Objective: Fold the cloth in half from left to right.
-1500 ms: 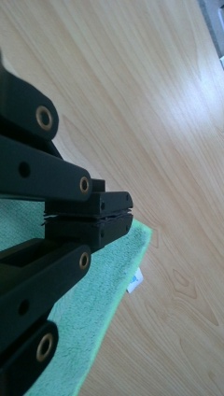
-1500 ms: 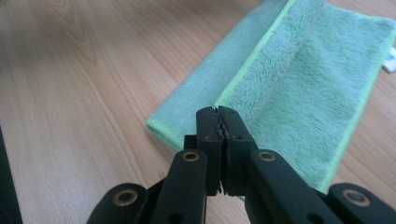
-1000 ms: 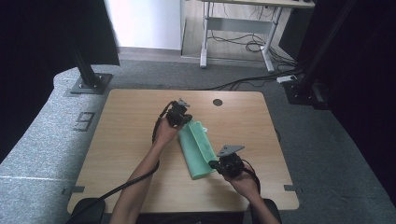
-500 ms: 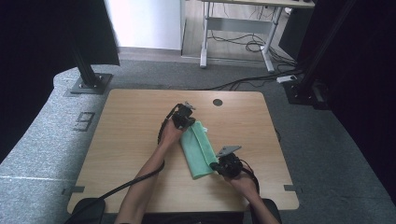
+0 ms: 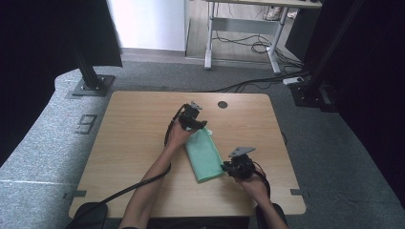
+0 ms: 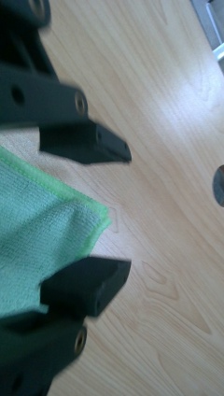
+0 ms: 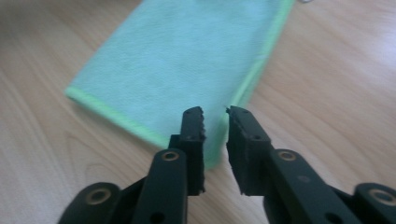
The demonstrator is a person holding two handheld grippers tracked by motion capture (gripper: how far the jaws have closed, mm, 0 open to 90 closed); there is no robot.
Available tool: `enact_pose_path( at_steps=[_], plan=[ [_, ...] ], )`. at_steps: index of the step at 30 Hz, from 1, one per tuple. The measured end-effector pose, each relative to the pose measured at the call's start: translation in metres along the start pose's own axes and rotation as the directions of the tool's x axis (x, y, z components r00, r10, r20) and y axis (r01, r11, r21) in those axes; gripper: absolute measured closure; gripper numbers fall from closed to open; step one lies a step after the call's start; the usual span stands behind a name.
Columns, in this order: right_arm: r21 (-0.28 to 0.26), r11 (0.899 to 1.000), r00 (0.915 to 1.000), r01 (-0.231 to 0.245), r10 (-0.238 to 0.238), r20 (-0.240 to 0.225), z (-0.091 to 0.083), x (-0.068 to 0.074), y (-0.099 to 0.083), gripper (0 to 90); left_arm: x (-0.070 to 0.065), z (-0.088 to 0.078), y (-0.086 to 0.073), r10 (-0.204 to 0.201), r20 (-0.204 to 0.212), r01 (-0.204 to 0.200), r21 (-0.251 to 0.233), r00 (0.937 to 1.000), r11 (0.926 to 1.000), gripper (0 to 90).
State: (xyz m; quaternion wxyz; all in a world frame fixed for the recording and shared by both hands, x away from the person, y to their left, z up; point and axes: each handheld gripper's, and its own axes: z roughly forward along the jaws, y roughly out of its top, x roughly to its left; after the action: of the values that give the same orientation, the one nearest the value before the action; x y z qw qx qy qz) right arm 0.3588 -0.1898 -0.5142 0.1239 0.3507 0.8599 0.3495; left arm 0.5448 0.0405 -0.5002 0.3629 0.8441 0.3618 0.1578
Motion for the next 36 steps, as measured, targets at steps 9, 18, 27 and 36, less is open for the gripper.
enact_pose_path(
  at_steps=[9, 18, 27, 36],
  plan=[
    [-0.049, 0.999, 0.9981, -0.015, 0.018, 0.06, -0.005, -0.01, 0.007, 46.9, -0.006, -0.017, -0.017, 0.033, 0.014, -0.034, 0.013, 0.9993, 0.9993, 25.7],
    [0.039, 0.999, 0.9976, -0.014, 0.012, 0.068, 0.021, -0.02, -0.005, 40.1, -0.004, -0.035, -0.06, 0.005, -0.011, -0.005, 0.046, 0.9999, 0.9989, 20.2],
    [0.026, 0.999, 0.9981, -0.044, 0.043, 0.043, 0.024, -0.023, -0.011, 38.6, -0.004, -0.043, -0.087, -0.009, -0.014, 0.01, 0.074, 0.9999, 0.9972, 18.8],
    [0.03, 1.0, 1.0, -0.006, 0.006, -0.003, 0.029, -0.005, -0.007, 38.7, 0.01, -0.033, -0.092, -0.041, -0.02, 0.042, 0.073, 0.999, 0.9964, 15.7]
  ],
)
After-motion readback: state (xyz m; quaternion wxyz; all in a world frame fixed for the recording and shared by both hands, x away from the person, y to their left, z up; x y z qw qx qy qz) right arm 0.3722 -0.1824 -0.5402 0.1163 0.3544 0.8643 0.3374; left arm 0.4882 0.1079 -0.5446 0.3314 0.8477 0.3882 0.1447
